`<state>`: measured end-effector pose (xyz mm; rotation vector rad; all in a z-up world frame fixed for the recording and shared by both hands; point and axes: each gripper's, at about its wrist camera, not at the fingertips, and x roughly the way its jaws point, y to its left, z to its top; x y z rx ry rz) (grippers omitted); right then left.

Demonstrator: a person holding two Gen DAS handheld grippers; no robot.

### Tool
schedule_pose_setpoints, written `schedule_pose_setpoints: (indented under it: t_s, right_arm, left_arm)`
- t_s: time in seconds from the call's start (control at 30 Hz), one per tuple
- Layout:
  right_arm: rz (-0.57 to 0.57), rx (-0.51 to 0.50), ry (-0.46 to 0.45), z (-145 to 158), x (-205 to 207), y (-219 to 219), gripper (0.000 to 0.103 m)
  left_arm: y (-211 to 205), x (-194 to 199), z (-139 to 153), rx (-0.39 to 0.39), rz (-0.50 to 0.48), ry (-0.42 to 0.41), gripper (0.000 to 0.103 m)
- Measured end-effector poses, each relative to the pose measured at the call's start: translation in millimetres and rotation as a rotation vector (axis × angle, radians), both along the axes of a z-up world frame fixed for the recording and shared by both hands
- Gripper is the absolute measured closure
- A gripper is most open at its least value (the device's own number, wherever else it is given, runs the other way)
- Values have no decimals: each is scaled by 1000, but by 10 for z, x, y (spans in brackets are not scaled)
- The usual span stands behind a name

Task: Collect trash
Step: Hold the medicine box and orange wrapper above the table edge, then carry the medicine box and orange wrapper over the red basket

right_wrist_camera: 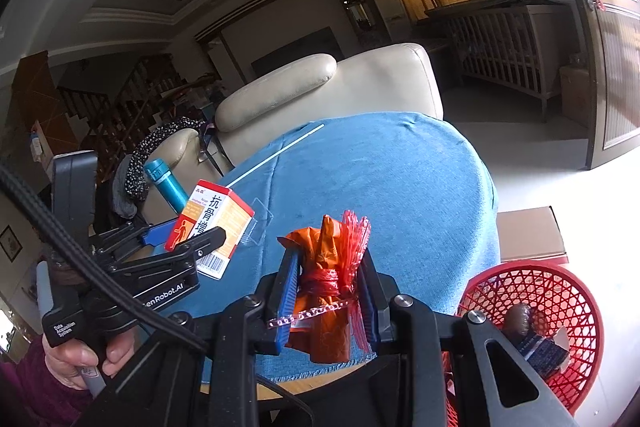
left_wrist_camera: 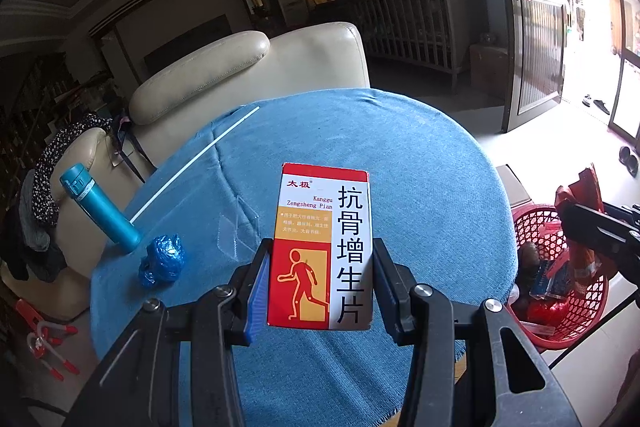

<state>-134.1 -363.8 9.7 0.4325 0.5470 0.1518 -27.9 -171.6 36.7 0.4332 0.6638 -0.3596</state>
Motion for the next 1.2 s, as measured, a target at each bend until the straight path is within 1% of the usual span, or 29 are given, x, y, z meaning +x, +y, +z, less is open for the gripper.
schedule_pose_setpoints:
  t_s: [0.5, 0.93, 1.1, 1.2]
  right_arm:
    - [-41, 15, -6, -37, -145, -126, 73]
    - [-121, 75, 27, -224, -300, -484, 73]
    - [-163, 79, 34, -262, -410, -633, 73]
    - [-196, 68, 42, -285, -501, -739, 73]
  left_arm:
    - [-175, -82, -45, 38, -45, -2, 54]
    - [-452, -196, -157, 94, -105, 5, 54]
    - [-581, -276, -176, 110, -142, 5, 54]
    - [-700, -331, -168, 86, -205, 33, 54]
